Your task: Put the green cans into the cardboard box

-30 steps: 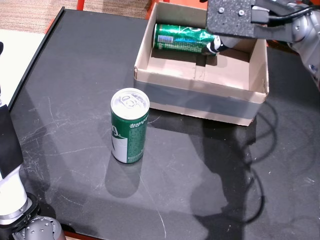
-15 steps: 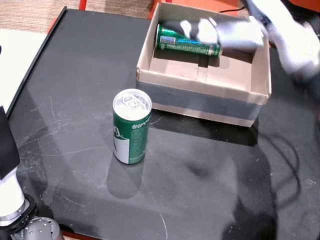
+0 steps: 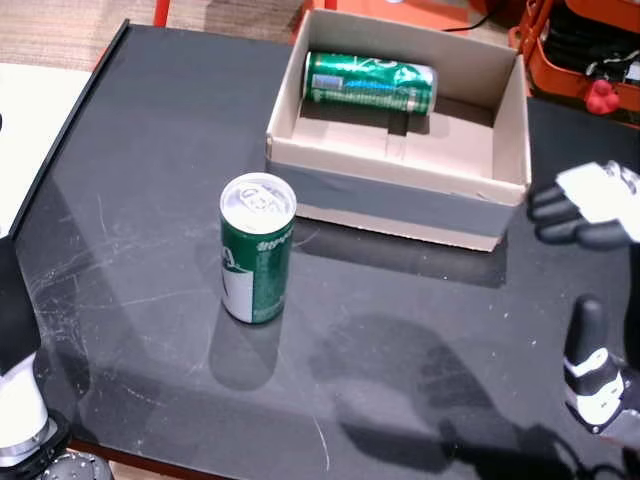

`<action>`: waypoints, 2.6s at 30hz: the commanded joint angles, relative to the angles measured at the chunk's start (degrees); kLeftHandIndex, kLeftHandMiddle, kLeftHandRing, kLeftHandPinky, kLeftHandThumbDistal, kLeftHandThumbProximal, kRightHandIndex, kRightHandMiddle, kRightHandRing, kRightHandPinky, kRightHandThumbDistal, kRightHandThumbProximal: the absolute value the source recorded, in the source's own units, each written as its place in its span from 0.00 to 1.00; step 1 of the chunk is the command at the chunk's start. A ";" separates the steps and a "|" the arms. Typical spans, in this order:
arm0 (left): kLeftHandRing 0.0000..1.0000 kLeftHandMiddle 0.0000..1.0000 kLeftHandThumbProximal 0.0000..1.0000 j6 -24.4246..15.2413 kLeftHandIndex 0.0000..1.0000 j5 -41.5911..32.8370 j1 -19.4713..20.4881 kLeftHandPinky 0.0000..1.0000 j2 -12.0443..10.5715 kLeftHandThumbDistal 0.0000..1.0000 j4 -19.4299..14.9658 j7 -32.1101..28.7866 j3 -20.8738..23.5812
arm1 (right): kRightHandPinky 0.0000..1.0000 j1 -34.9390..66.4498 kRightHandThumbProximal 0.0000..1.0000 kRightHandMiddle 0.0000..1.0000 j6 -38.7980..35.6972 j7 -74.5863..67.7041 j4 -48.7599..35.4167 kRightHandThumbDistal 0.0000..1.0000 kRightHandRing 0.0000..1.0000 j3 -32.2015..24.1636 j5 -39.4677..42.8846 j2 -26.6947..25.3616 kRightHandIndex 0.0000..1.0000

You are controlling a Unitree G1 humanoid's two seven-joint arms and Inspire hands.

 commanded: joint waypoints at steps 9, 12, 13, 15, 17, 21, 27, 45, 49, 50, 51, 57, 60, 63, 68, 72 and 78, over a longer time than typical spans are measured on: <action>0.95 0.91 0.39 -13.07 0.88 18.16 -13.05 0.97 7.86 0.99 15.31 6.74 -6.33 | 0.72 -2.21 0.54 0.58 -0.79 -0.52 2.26 0.59 0.64 2.51 2.14 -1.87 0.55; 0.94 0.92 0.41 -13.19 0.89 25.93 -14.29 0.97 9.33 1.00 16.99 13.54 -10.68 | 0.69 -2.42 0.58 0.56 -0.79 -1.19 2.18 0.51 0.63 3.92 3.06 -2.30 0.53; 0.98 0.96 0.45 -13.15 0.92 29.85 -14.66 0.99 10.40 1.00 17.55 16.35 -13.16 | 0.67 -2.52 0.64 0.56 -0.79 -1.08 2.34 0.50 0.62 3.30 2.62 -1.96 0.52; 1.00 0.99 0.38 -12.77 0.92 36.20 -15.86 1.00 12.34 1.00 18.43 20.47 -17.35 | 0.65 -2.95 0.73 0.56 -0.79 -0.58 3.05 0.60 0.61 2.06 1.66 -1.47 0.52; 1.00 0.99 0.32 -12.96 0.88 41.84 -17.28 1.00 13.83 1.00 18.95 25.21 -20.74 | 0.66 -3.78 0.71 0.55 -0.79 -0.35 4.00 0.67 0.61 2.60 2.08 -1.58 0.53; 1.00 0.99 0.26 -13.38 0.88 50.23 -20.19 0.96 15.78 1.00 19.44 31.76 -26.44 | 0.67 -4.54 0.65 0.55 -0.79 -0.54 5.26 0.66 0.60 5.90 4.00 -3.35 0.53; 1.00 0.97 0.26 -12.08 0.87 53.07 -21.66 0.94 16.57 1.00 19.70 33.07 -29.69 | 0.70 -2.82 0.65 0.57 -0.79 -0.36 5.43 0.51 0.62 6.43 5.31 -3.20 0.56; 1.00 0.98 0.26 -11.53 0.89 52.43 -20.27 0.90 16.89 1.00 19.61 30.07 -30.36 | 0.68 -3.69 0.79 0.56 -0.79 6.48 7.27 0.53 0.61 6.70 14.26 -2.46 0.51; 0.99 0.96 0.27 -10.11 0.88 54.57 -19.97 0.89 18.62 1.00 20.13 30.71 -31.95 | 0.68 -5.51 0.91 0.56 -0.79 9.38 8.11 0.63 0.61 7.44 15.48 -4.43 0.52; 0.99 0.96 0.27 -9.98 0.88 54.99 -19.84 0.89 18.89 1.00 20.24 31.13 -32.29 | 0.67 -6.02 0.88 0.55 -0.79 10.05 8.08 0.63 0.59 8.14 16.80 -4.77 0.51; 0.99 0.96 0.27 -10.01 0.87 55.30 -19.67 0.88 19.01 1.00 20.27 31.60 -32.55 | 0.65 -6.15 0.85 0.55 -0.79 10.18 7.89 0.59 0.59 8.93 18.01 -4.84 0.51; 0.99 0.96 0.27 -10.38 0.85 55.39 -18.76 0.87 18.41 1.00 19.87 31.89 -33.32 | 0.72 -5.35 0.87 0.58 -0.63 12.16 7.66 0.72 0.62 10.87 21.37 -5.69 0.56; 1.00 0.97 0.28 -10.36 0.87 55.04 -18.52 0.88 18.10 1.00 19.69 31.54 -33.46 | 0.75 -5.03 0.88 0.60 -0.79 13.94 7.74 0.70 0.63 9.19 21.19 -5.29 0.59; 1.00 0.97 0.29 -10.46 0.87 54.99 -18.32 0.88 17.90 1.00 19.62 31.75 -33.54 | 0.72 -5.02 0.89 0.59 -0.79 15.07 7.60 0.78 0.62 8.03 21.30 -4.80 0.57; 1.00 0.97 0.29 -10.48 0.88 54.67 -18.01 0.88 17.62 1.00 19.72 31.74 -33.60 | 0.71 -4.13 0.91 0.59 0.15 15.36 6.71 0.72 0.61 8.54 22.51 -4.55 0.57; 0.99 0.97 0.30 -10.57 0.87 54.81 -17.71 0.88 17.34 1.00 19.84 32.19 -33.72 | 0.71 -4.15 0.83 0.59 0.85 17.35 5.79 0.62 0.61 9.26 25.20 -4.51 0.58; 0.98 0.96 0.29 -9.79 0.87 55.53 -17.49 0.87 17.10 1.00 20.14 33.04 -34.35 | 0.68 -1.78 0.75 0.58 4.05 22.20 3.66 0.53 0.60 6.26 27.84 -3.84 0.59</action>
